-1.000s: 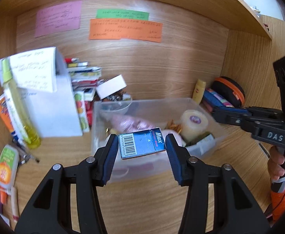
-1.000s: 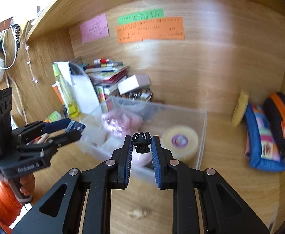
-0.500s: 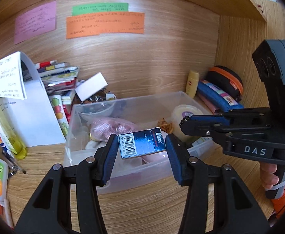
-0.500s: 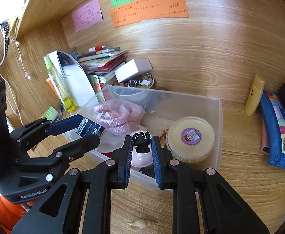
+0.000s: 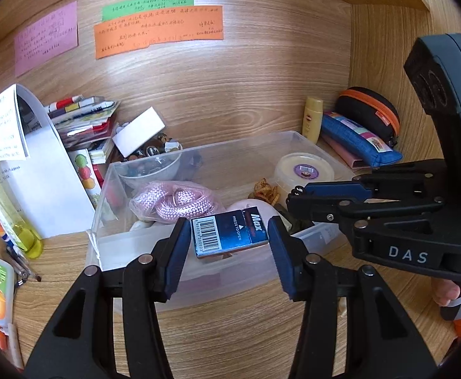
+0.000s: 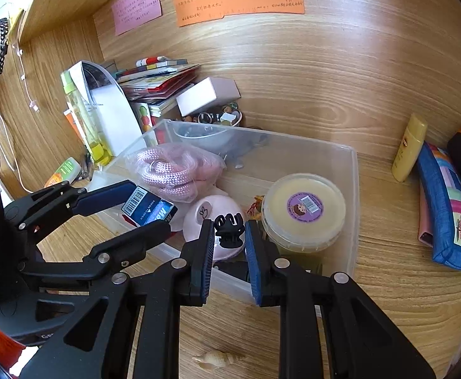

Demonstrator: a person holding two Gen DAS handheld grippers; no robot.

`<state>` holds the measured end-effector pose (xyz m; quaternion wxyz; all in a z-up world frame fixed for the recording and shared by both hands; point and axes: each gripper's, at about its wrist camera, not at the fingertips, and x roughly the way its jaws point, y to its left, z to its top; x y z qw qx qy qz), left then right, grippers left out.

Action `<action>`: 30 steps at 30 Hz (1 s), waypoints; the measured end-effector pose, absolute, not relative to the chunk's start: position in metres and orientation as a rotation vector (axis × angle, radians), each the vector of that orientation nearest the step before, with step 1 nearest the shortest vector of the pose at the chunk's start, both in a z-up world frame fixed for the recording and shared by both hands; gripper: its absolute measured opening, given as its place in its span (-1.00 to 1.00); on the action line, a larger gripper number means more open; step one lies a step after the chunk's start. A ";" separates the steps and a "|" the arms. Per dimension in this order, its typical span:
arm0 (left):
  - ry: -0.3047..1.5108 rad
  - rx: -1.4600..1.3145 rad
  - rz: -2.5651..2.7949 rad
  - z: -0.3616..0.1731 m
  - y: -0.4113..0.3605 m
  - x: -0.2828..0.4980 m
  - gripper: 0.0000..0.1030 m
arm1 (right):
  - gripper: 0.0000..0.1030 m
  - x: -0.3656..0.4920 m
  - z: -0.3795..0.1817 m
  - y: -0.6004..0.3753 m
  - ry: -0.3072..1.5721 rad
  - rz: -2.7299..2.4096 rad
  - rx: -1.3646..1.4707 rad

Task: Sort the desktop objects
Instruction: 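Carry the hair clip and blue card over the clear box with both tools, then open the right tool to drop the clip in the box while the left tool releases the card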

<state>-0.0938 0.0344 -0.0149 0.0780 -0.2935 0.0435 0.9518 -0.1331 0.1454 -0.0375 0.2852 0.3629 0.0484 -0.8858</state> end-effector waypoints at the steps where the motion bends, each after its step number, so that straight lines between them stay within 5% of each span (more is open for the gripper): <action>1: 0.128 -0.878 2.849 -0.015 0.034 -0.094 -0.03 | -0.65 -0.133 -0.038 0.145 0.132 -2.366 0.974; 9: 0.121 -0.882 2.843 -0.015 0.034 -0.094 -0.01 | -0.65 -0.134 -0.041 0.144 0.140 -2.371 0.976; 16: 0.134 -0.876 2.815 -0.017 0.038 -0.090 0.28 | -0.63 -0.135 -0.040 0.146 0.129 -2.362 0.982; 22: 0.188 -0.859 2.832 -0.019 0.043 -0.086 0.32 | -0.44 -0.132 -0.035 0.146 0.104 -2.339 0.968; 28: 0.141 -0.869 2.831 -0.016 0.040 -0.084 0.33 | -0.04 -0.118 -0.019 0.155 0.100 -2.368 0.879; 30: 0.128 -0.868 2.831 -0.013 0.039 -0.080 0.47 | 0.07 -0.114 -0.016 0.161 0.093 -2.380 0.865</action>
